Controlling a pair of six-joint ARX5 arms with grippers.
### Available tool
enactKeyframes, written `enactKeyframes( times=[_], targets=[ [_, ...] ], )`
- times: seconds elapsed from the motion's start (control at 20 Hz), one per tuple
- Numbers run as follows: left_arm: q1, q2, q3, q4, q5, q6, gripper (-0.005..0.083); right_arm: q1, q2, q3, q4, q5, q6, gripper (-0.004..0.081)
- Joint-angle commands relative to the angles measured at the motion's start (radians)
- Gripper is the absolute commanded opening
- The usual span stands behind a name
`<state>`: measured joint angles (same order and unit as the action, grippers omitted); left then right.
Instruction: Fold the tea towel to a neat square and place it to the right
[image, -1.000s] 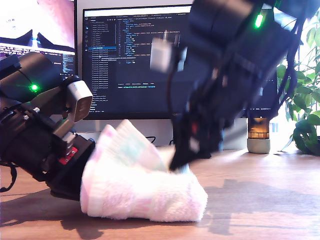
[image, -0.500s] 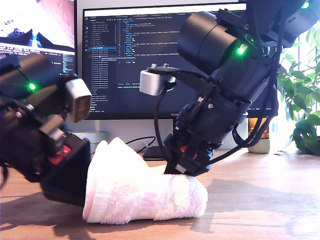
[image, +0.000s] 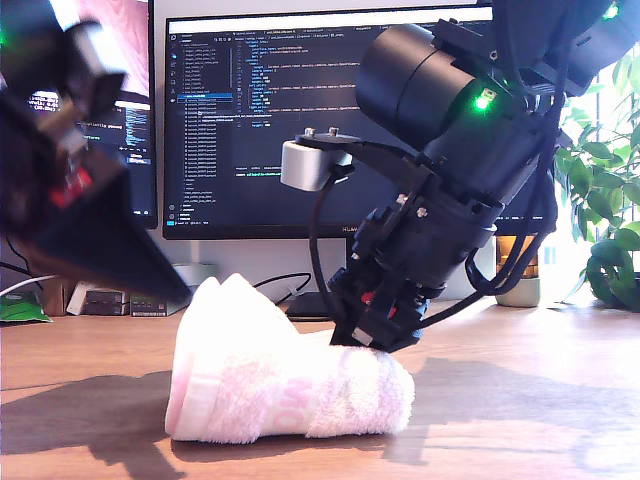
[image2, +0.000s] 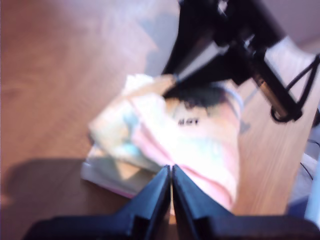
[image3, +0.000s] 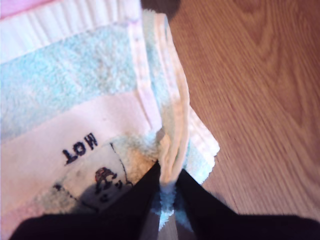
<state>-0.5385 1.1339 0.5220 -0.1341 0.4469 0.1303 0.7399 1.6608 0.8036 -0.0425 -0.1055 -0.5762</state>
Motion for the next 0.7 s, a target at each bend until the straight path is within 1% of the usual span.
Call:
enactKeyframes(
  times=[0.0, 0.2, 0.35, 0.5, 0.65],
  targets=[
    [0.002, -0.031, -0.008, 0.001, -0.001, -0.006, -0.0019, -0.007, 0.034, -0.009, -0.006, 0.000, 0.003, -0.0013],
    [-0.002, -0.005, -0.008, 0.022, 0.083, 0.027, -0.0019, -0.007, 0.034, -0.009, -0.006, 0.000, 0.003, -0.0013],
    [-0.018, 0.064, -0.008, 0.111, 0.130, 0.035, -0.0019, -0.007, 0.034, -0.009, -0.006, 0.000, 0.003, -0.0013],
    [-0.043, 0.167, -0.008, 0.219, 0.171, 0.038, -0.0019, -0.007, 0.034, -0.009, 0.000, 0.000, 0.003, -0.0013],
    [-0.060, 0.293, -0.008, 0.288, 0.171, 0.091, -0.0019, -0.007, 0.034, -0.009, 0.001, 0.000, 0.004, -0.0013]
  ],
)
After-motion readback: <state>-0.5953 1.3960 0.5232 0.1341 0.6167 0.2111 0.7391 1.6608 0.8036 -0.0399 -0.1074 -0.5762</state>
